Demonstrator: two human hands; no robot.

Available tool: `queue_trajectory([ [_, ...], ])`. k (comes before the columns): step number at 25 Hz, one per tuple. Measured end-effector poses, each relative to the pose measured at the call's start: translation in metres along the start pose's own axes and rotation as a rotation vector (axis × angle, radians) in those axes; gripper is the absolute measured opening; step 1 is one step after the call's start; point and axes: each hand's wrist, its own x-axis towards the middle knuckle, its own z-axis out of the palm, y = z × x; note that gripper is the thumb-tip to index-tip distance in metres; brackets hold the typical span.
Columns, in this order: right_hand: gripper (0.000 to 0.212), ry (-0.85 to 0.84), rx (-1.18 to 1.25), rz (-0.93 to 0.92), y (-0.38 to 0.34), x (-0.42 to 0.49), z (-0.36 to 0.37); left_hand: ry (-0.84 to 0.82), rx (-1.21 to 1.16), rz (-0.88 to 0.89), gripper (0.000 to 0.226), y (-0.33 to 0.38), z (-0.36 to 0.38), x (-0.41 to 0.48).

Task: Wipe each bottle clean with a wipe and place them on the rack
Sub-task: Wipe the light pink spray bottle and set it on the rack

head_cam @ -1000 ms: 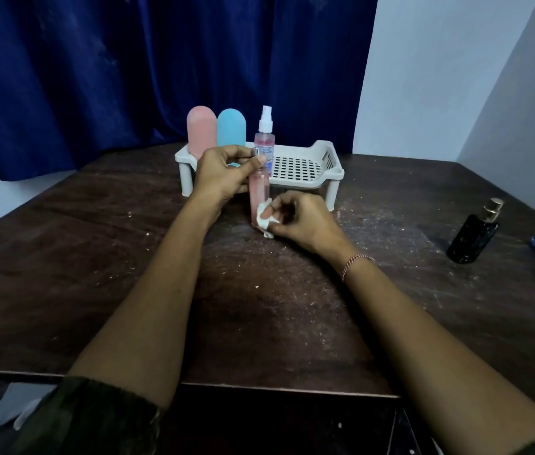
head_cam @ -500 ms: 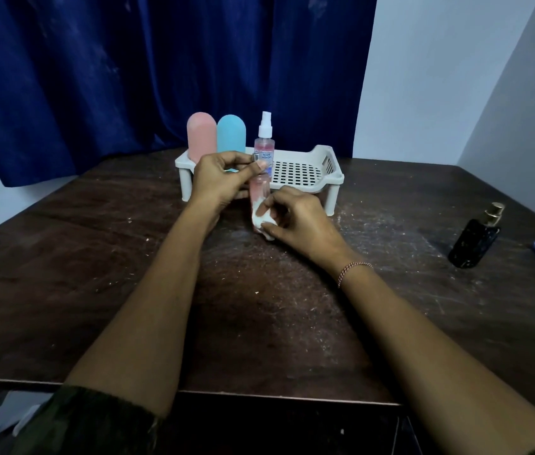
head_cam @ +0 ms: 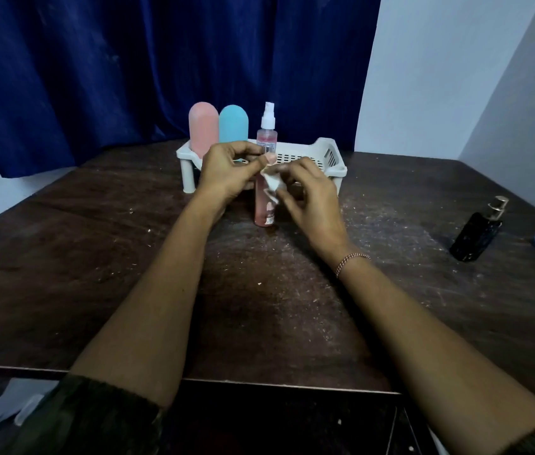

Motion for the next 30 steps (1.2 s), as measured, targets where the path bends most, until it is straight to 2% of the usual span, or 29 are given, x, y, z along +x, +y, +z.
queue_trajectory([
  [6,0.021,-0.340,-0.119,-0.021,0.001,-0.007,0.002,0.018,-0.022,-0.026,0.006,-0.007,0.001,0.005],
  [9,0.020,-0.417,-0.173,-0.056,-0.003,-0.008,0.007,0.026,0.052,0.008,0.007,-0.012,0.001,0.011],
  [11,0.020,-0.381,-0.186,-0.091,-0.005,-0.007,0.007,0.009,0.085,0.027,0.011,-0.013,0.002,0.012],
  [17,0.021,-0.117,-0.200,-0.130,-0.007,0.001,0.001,-0.105,0.062,0.081,0.017,-0.005,0.010,0.006],
  [30,0.023,0.000,-0.127,-0.049,-0.006,0.001,-0.002,-0.166,-0.140,0.018,0.028,-0.005,0.008,0.006],
])
